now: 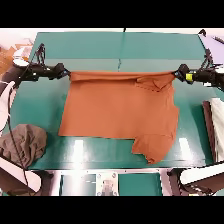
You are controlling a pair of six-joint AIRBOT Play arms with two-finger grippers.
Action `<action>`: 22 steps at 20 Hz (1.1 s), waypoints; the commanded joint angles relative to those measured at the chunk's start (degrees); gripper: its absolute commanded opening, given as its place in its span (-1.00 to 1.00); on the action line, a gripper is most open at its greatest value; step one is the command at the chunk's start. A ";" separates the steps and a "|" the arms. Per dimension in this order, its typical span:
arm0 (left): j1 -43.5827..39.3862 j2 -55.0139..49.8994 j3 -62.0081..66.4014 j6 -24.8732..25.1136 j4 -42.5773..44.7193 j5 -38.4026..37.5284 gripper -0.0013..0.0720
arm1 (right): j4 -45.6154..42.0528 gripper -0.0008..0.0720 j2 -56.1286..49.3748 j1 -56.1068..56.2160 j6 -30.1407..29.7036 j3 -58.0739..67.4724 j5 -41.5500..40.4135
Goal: Fold the shirts.
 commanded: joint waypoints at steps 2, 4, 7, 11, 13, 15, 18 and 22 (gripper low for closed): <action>0.02 -0.02 0.07 -3.21 10.99 -5.70 -0.89 | -13.66 -0.92 0.22 -1.44 5.49 -0.17 11.28; 0.02 -0.02 0.07 -3.23 12.66 -7.67 -0.89 | -16.09 -0.92 0.22 -1.38 6.51 -1.20 13.03; 0.02 -0.02 -0.07 -3.19 15.02 -10.58 -0.89 | -17.27 -0.92 0.22 -1.38 7.23 -2.67 15.21; -0.46 -1.07 -0.33 -3.21 15.26 -11.89 -0.89 | -19.15 -0.92 0.20 -1.25 9.01 -3.69 16.00; -1.57 -1.86 -0.35 -3.17 15.28 -12.28 -0.89 | -19.15 -0.92 0.20 -0.98 9.05 -4.70 16.00; -2.62 -2.25 -0.33 -3.02 15.67 -12.55 -0.89 | -19.21 -0.92 0.20 -0.98 9.07 -5.42 16.48; -2.58 -2.25 0.11 -3.28 18.27 -14.47 -0.89 | -19.47 -0.92 0.20 -1.05 9.07 -5.53 18.36; -2.56 -2.25 0.15 -4.07 21.14 -15.91 -0.89 | -19.63 -0.92 0.20 -1.03 9.07 -5.44 18.58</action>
